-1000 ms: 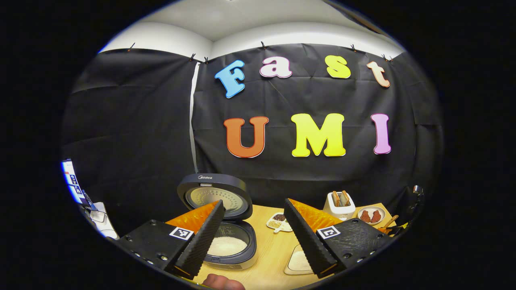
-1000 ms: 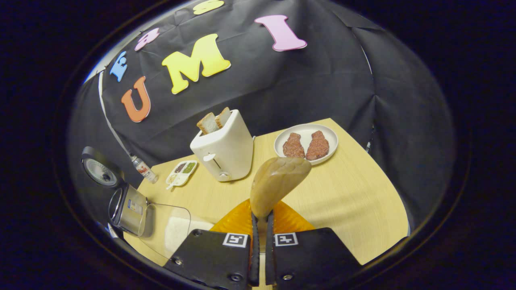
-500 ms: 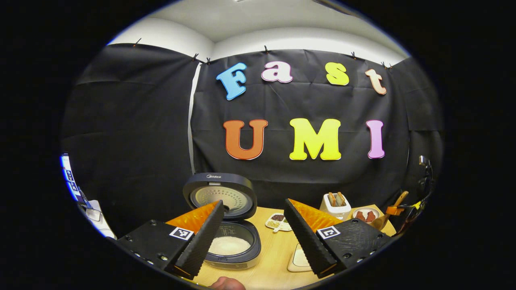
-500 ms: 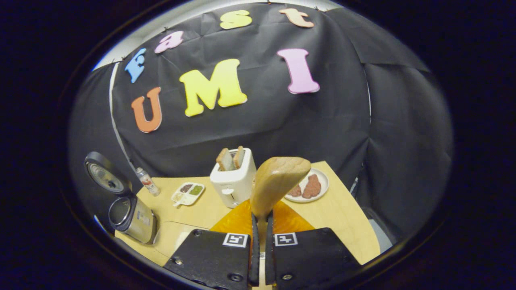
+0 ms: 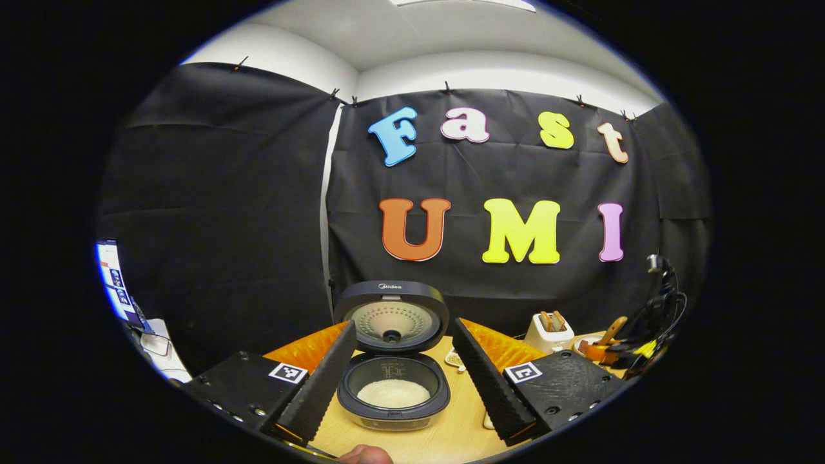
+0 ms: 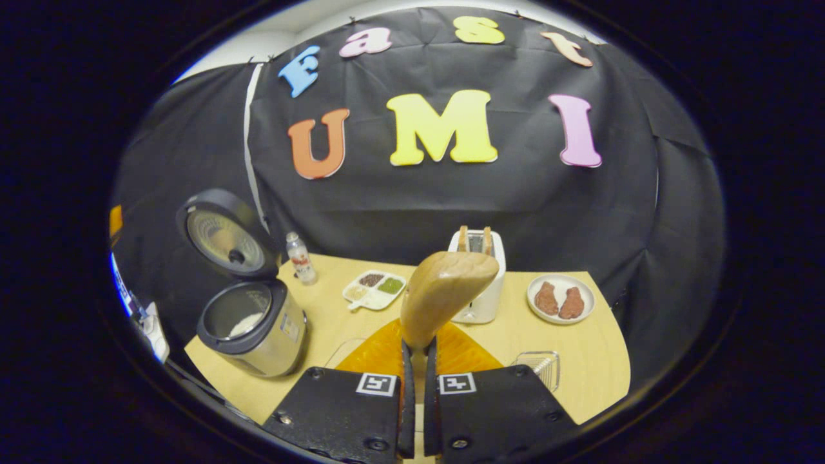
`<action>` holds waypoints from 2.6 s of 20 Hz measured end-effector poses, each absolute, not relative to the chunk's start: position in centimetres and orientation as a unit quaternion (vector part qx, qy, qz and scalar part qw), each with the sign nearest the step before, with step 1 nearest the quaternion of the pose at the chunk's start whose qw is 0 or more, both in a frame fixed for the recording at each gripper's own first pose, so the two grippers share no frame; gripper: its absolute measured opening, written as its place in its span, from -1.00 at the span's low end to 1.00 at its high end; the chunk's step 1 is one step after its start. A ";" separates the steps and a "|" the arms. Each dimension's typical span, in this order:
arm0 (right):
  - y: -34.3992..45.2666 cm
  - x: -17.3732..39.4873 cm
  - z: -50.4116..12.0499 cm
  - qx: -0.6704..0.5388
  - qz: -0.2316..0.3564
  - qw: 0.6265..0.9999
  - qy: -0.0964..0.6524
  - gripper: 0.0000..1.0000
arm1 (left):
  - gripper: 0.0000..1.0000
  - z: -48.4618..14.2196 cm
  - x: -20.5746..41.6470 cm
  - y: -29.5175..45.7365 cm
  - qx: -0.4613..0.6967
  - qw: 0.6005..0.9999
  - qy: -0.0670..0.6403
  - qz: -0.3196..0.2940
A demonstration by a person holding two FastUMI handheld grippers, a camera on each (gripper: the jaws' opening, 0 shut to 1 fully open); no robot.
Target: Close the left gripper, press the button to open the rice cooker; take a wooden spoon from the chopstick holder with the right hand, scoop a spoonful of rice and pour it into the rice cooker, then put the wooden spoon back into the chopstick holder.
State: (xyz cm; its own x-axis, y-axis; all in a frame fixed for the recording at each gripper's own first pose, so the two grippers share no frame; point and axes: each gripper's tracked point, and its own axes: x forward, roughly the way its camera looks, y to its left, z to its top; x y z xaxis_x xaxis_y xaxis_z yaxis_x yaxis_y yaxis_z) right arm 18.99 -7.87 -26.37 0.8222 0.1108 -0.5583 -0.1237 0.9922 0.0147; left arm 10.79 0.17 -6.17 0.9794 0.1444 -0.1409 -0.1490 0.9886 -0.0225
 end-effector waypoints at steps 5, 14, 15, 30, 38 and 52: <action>-6.9 18.1 -32.6 -0.117 0.059 0.939 0.318 -0.78 | 0.91 -7.2 9.6 1.8 -0.008 0.994 0.085 0.068; -5.7 16.5 -37.3 -0.163 0.039 0.922 0.349 -0.78 | 0.91 -9.7 9.5 5.0 -0.003 0.991 0.116 0.071; -5.0 16.3 -37.5 -0.137 0.038 0.923 0.358 -0.79 | 0.91 -10.1 9.6 5.3 -0.004 0.990 0.121 0.071; -1.5 18.2 -39.5 0.330 -0.036 0.849 0.412 -0.79 | 0.91 -10.9 10.5 7.2 -0.002 0.987 0.142 0.077; -5.7 17.9 -38.2 0.487 -0.064 0.778 0.391 -0.79 | 0.91 -9.1 11.5 3.6 -0.026 0.990 0.127 0.060; -4.1 18.9 -23.3 0.536 0.023 0.781 0.318 -0.79 | 0.91 -6.9 8.3 5.3 -0.039 0.993 0.088 0.062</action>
